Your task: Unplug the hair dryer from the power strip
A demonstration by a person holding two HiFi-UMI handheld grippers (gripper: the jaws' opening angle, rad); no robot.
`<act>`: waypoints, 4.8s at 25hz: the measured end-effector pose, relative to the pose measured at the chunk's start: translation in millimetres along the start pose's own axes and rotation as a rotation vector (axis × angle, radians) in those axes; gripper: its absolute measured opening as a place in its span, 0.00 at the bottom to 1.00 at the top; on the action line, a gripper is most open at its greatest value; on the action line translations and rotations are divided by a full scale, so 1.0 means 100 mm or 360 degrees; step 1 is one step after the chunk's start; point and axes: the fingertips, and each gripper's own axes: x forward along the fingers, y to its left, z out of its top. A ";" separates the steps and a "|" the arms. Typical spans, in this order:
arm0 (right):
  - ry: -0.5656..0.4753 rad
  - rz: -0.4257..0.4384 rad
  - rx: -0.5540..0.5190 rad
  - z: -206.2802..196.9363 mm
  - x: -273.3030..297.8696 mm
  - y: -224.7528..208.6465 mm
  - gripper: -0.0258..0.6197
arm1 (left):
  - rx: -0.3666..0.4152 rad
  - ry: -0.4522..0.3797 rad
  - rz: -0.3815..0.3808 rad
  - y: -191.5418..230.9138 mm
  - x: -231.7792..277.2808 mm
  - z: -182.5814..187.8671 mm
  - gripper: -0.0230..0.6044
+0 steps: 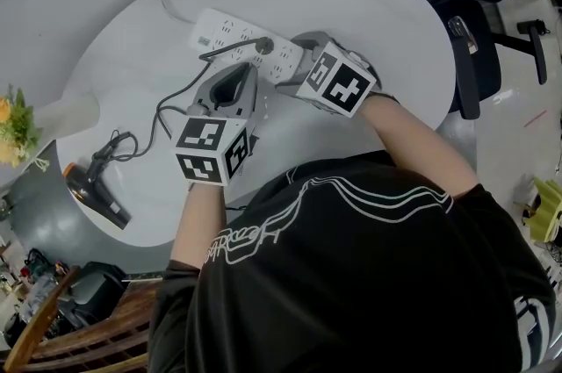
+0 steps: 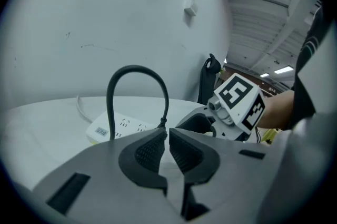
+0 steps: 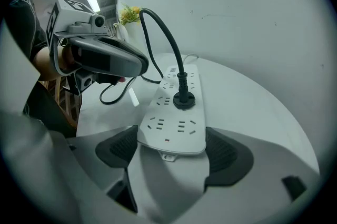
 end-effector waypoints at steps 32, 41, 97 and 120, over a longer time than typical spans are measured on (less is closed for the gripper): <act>0.0064 0.0062 0.0035 -0.04 0.05 -0.04 0.58 | 0.0312 0.0021 0.0080 0.06 0.56 0.08 0.10; 0.0057 0.0058 0.0034 -0.03 0.05 -0.04 0.58 | 0.0200 0.0031 0.0018 0.09 0.57 0.10 0.11; 0.0114 0.0036 0.0104 -0.02 0.07 -0.01 0.59 | 0.0116 -0.0017 -0.0153 -0.03 0.11 0.45 0.10; -0.0787 0.0008 0.0436 0.87 -1.25 0.48 0.58 | -0.0310 -0.0461 -0.0187 -0.40 -1.48 0.51 0.10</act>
